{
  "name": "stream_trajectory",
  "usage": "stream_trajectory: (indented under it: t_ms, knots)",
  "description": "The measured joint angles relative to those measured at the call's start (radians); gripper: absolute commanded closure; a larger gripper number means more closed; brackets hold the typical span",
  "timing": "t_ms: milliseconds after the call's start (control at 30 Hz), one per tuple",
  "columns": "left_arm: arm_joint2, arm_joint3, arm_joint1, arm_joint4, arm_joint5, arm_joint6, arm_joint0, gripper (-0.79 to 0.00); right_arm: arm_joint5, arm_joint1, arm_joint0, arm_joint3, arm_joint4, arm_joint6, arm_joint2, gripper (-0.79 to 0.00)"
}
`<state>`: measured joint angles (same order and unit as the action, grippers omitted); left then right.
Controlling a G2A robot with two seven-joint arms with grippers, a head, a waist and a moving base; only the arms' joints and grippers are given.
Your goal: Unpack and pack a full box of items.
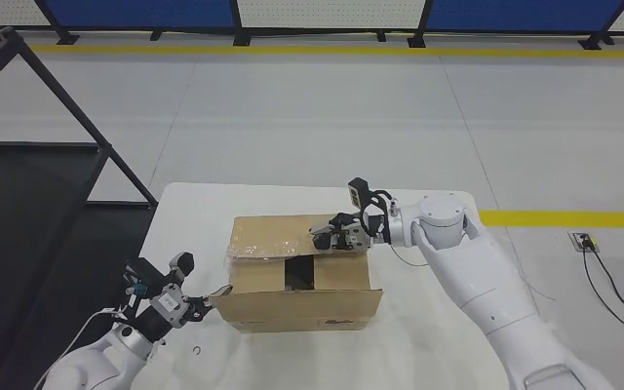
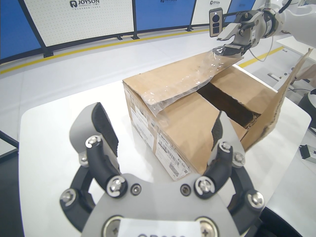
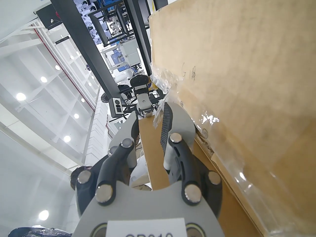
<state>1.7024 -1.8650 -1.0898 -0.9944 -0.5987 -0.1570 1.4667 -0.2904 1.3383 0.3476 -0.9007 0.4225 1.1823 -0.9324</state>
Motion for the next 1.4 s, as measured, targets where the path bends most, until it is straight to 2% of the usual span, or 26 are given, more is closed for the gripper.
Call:
stream_trajectory:
  t_ms: [367,667,1400]
  knots:
    - [0.005,0.012,-0.001,0.019,0.064,0.025,-0.010,-0.785,0.041,0.004,-0.010,-0.007,-0.006,0.003,0.009,0.000]
    - [0.000,0.033,0.002,0.030,0.064,0.016,-0.022,-0.785,0.119,0.003,0.008,-0.081,-0.003,-0.021,0.000,0.000]
    - [-0.008,0.088,0.007,0.060,0.031,0.032,-0.023,-0.785,0.068,0.036,-0.042,-0.185,0.007,-0.095,0.060,0.000]
